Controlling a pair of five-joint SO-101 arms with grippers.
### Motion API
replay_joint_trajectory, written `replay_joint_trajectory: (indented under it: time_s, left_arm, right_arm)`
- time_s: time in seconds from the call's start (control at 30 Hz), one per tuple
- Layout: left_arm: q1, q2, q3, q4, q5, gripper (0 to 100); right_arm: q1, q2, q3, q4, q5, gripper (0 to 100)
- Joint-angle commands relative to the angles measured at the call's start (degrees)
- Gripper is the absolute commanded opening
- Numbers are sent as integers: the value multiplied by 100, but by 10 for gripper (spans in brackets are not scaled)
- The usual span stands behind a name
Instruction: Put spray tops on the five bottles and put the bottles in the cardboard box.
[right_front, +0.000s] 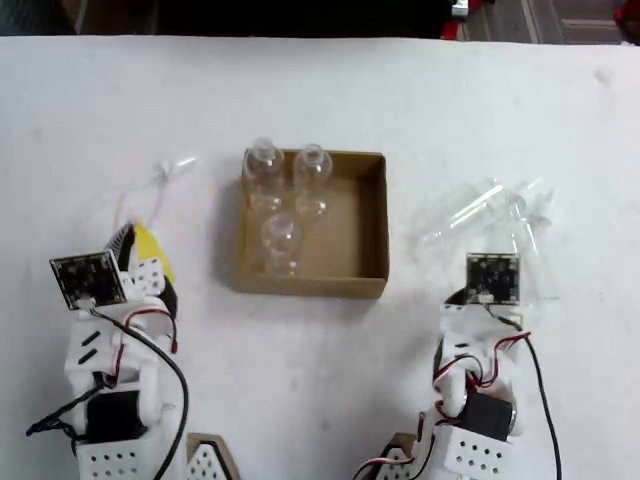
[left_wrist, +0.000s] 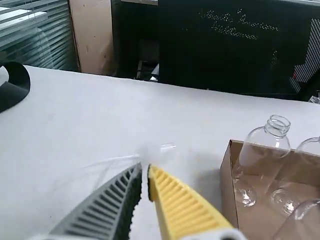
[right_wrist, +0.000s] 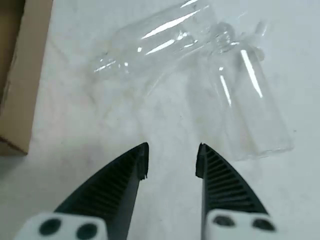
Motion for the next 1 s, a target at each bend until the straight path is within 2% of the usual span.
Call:
replay_joint_trajectory:
  time_s: [0.0,0.2,0.47,0.67,0.87,0.97]
  left_arm:
    - [145,-66,123,-457,-79,24]
    - [875,-66,246,-422,-809,23]
    - [910,-66,325,-422,-888,23]
    - [945,-66,642,-897,-897,23]
    - [945,-66,651,-941,-897,23]
    - [945,-66,651,-941,-897,23]
  right_arm:
    - [-295,-13,53,268,18,141]
    - [-303,-22,53,251,18,145]
    - [-303,-22,53,251,18,145]
    - [-268,-31,53,251,18,145]
    - [822,-31,53,-620,-35,142]
    - [1015,-31,53,-963,-35,142]
